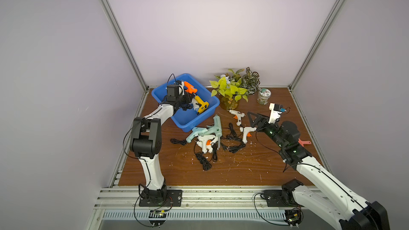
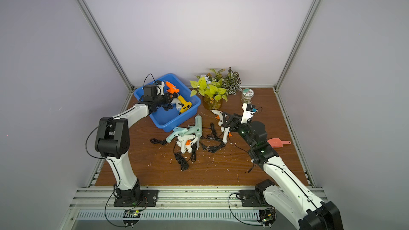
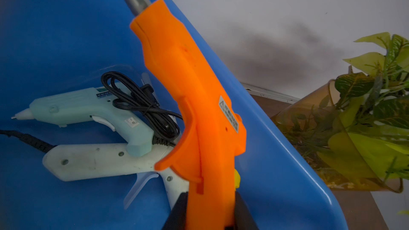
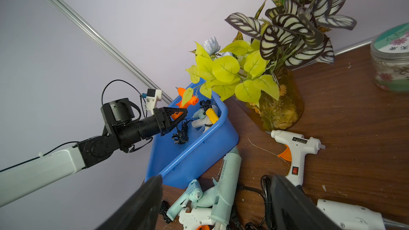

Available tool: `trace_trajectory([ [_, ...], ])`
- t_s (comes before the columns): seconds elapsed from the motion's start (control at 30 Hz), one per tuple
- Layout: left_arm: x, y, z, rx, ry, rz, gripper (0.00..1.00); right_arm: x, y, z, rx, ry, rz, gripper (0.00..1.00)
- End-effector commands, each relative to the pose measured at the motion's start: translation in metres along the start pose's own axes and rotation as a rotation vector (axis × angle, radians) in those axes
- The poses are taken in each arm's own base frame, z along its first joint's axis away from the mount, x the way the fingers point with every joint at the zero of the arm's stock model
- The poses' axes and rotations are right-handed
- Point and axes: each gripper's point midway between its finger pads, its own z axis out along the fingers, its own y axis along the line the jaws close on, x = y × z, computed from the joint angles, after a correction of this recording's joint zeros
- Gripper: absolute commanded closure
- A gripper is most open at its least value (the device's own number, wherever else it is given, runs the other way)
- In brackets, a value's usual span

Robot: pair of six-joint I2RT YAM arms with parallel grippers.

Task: Put the hot melt glue gun into the storage box
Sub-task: Place the hot melt adhesive gun in the storage box.

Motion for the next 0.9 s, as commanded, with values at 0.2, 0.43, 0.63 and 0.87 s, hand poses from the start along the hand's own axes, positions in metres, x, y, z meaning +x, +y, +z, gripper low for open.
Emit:
trace_trajectory([
  [0.2,-0.002,0.033,0.021,-0.080,-0.002,-0.068,0.92,0.006,-0.019,0.000,0.092,0.005,0.002,0.17],
  [0.43,-0.005,0.047,0.027,-0.140,-0.009,-0.079,0.81,0.022,-0.053,-0.003,0.251,0.047,0.024,0.18],
  [0.63,-0.011,0.051,0.020,-0.171,-0.042,-0.077,0.64,0.036,-0.069,-0.002,0.319,0.096,0.029,0.23],
  [0.87,-0.010,0.056,0.000,-0.196,-0.075,-0.090,0.45,0.054,-0.082,0.007,0.361,0.172,0.007,0.28],
])
